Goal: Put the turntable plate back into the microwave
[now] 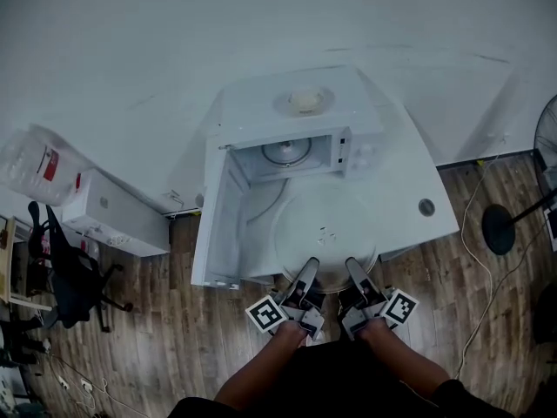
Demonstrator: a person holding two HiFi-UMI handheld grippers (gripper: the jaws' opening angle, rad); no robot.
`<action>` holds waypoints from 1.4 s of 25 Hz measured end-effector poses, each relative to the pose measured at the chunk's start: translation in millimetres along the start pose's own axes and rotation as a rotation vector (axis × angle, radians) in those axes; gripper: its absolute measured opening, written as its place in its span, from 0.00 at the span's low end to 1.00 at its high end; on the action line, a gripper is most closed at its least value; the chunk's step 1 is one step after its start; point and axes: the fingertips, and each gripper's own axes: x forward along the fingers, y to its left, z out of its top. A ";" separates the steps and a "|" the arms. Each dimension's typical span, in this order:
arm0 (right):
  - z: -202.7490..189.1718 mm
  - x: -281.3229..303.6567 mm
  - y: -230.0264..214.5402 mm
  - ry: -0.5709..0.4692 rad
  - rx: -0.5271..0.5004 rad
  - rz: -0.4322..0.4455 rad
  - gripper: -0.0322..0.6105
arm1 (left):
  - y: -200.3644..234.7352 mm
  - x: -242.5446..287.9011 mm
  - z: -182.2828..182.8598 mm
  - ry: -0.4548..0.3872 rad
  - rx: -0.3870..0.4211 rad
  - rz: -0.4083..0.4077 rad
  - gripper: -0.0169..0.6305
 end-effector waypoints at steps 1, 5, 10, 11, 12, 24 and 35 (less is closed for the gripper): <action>5.4 7.7 -3.7 0.011 0.006 0.001 0.14 | 3.7 7.1 4.4 -0.013 -0.001 0.005 0.11; 22.0 35.5 -20.2 0.062 0.049 -0.005 0.14 | 18.7 29.0 20.3 -0.075 -0.010 0.041 0.11; 44.8 71.6 -37.9 0.133 0.081 -0.002 0.14 | 31.5 60.0 42.4 -0.136 0.018 0.062 0.11; 47.9 78.7 -40.6 0.146 0.086 0.001 0.14 | 34.3 64.5 47.0 -0.147 0.022 0.068 0.11; 50.4 85.6 -43.4 0.161 0.089 0.003 0.14 | 37.1 68.5 51.3 -0.158 0.025 0.074 0.11; 64.3 147.8 -84.0 0.336 0.130 -0.002 0.14 | 77.0 96.0 92.7 -0.288 0.043 0.139 0.11; 54.1 197.9 -117.6 0.309 0.118 -0.065 0.14 | 111.7 109.5 145.9 -0.240 0.027 0.147 0.11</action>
